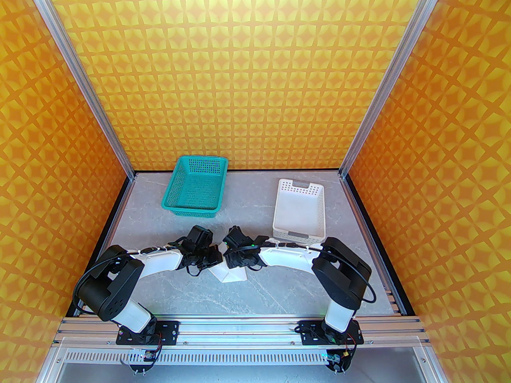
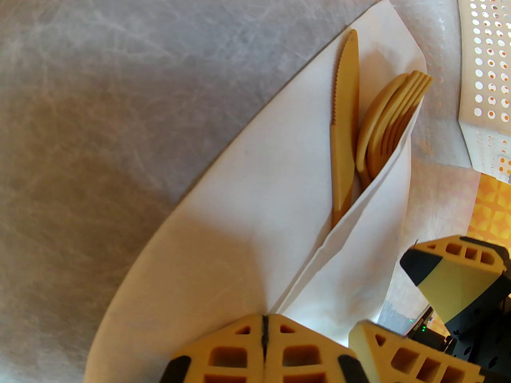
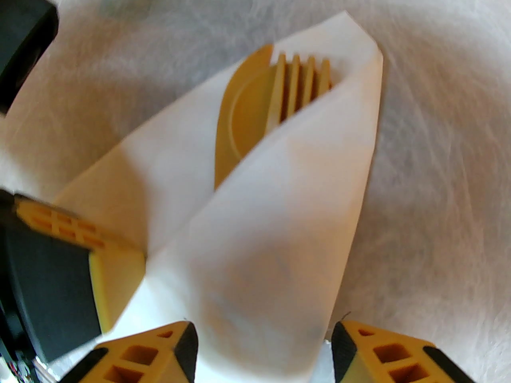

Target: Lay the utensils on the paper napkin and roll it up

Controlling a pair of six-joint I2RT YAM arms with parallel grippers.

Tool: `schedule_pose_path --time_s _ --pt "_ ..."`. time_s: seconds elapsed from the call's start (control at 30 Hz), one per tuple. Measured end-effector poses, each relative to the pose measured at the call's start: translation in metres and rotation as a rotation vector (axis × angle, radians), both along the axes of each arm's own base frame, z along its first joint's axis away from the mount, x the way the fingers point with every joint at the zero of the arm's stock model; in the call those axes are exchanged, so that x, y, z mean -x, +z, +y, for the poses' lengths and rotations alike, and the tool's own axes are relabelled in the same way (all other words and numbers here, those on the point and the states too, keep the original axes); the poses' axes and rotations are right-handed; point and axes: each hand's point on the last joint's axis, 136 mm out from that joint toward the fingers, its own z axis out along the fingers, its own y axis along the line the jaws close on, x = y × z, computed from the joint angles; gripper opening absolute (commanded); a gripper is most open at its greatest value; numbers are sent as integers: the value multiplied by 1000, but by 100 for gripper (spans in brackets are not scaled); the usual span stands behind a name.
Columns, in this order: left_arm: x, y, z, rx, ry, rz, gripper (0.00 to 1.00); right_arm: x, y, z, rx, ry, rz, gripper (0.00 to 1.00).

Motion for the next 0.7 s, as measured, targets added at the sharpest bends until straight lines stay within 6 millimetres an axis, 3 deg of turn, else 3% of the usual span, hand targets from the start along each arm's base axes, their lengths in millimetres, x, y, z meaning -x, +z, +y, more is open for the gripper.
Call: schedule_pose_path --time_s 0.17,0.7 --pt "0 0 0 4 5 0 0 -1 -11 1 24 3 14 60" --pt "0 0 -1 10 5 -6 0 -5 -15 -6 84 -13 -24 60"
